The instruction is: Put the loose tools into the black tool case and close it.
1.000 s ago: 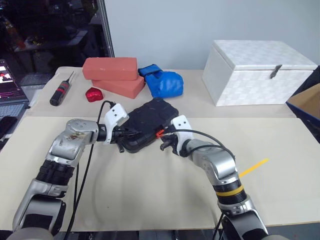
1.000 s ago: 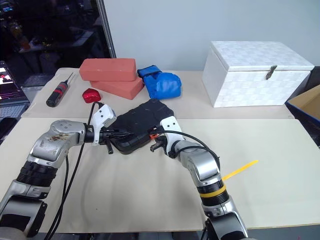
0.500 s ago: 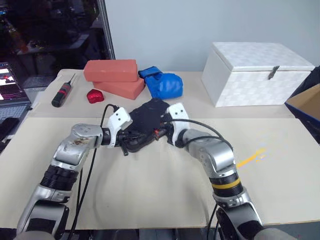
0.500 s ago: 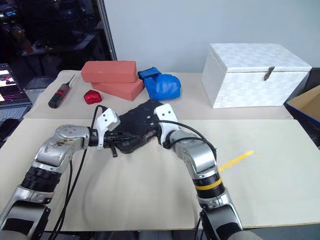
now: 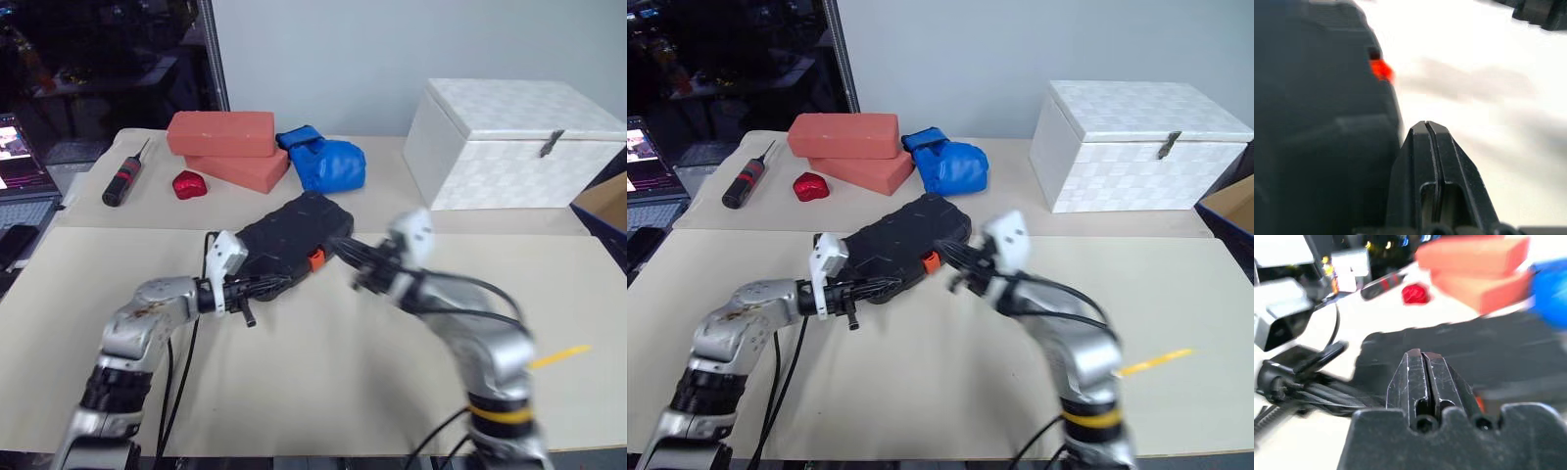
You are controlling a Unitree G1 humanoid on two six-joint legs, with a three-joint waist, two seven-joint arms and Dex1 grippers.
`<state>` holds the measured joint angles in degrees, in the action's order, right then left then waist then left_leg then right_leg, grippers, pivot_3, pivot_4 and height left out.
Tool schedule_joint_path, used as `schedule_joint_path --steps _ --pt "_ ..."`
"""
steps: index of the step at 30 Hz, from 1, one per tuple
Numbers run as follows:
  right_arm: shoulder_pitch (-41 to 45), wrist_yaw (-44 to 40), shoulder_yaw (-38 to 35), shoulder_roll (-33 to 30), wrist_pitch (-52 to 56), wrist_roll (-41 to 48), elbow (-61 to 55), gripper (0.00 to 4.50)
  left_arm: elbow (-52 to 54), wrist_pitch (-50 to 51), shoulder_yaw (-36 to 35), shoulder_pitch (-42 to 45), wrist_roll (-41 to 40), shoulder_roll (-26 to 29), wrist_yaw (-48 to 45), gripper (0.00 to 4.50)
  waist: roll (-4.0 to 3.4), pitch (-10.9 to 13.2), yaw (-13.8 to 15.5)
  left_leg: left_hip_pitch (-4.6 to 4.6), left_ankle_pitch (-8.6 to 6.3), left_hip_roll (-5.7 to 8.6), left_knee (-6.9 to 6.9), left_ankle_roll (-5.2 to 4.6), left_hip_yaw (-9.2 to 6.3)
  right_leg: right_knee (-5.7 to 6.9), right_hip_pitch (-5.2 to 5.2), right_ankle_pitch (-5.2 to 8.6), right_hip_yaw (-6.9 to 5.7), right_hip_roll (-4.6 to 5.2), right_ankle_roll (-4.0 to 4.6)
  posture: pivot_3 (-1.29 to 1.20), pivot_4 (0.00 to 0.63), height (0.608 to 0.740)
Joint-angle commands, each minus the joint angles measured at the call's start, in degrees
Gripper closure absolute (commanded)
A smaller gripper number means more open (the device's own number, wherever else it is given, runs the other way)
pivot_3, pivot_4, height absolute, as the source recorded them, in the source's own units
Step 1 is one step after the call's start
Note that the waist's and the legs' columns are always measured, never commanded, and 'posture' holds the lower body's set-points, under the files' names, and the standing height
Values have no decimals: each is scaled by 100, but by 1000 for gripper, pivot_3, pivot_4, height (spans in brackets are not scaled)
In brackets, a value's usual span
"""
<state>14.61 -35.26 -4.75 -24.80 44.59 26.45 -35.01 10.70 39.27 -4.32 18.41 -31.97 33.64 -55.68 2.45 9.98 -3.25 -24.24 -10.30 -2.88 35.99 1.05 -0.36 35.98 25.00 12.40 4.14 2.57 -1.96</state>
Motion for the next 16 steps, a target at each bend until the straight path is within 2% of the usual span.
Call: schedule_joint_path --steps 1,5,8,9,12,16 --pt "-685 -902 -830 -927 -38 634 -696 2615 732 189 -539 -376 -531 298 -66 2624 -1 1 2 -1 0 1 0 0 2 2 6 1 3 0 0 0 150 740" --pt "-1599 -1637 -1792 -1659 -350 924 -663 1357 1133 280 -1031 -1062 -845 656 -195 1347 -1 6 2 21 0 -3 3 0 5 11 -4 4 5 -7 11 0 150 740" --pt "-2379 -2225 -2544 -1921 -826 924 -385 247 1449 297 -1565 -1783 -1033 935 -268 173 8 11 29 45 0 -3 9 1 5 12 -19 29 5 -5 66 0 150 740" --pt "-2599 -2360 -2747 -1927 -999 908 -347 74 1576 226 -1725 -2083 -1014 1016 -318 43 11 13 39 46 -1 -3 11 1 6 11 -20 29 4 -5 68 0 150 740" --pt "-2897 -2556 -2903 -1919 -1464 858 -226 74 1643 22 -1933 -2625 -899 1108 -329 43 9 16 51 75 -19 -4 15 31 14 -1 -47 30 5 6 71 0 150 740" --pt "-2994 -2561 -2780 -1881 -1945 669 -75 74 1636 -56 -1999 -2827 -1030 1056 -290 43 10 21 68 81 -39 -3 23 64 17 -42 -59 31 2 16 72 0 150 740"
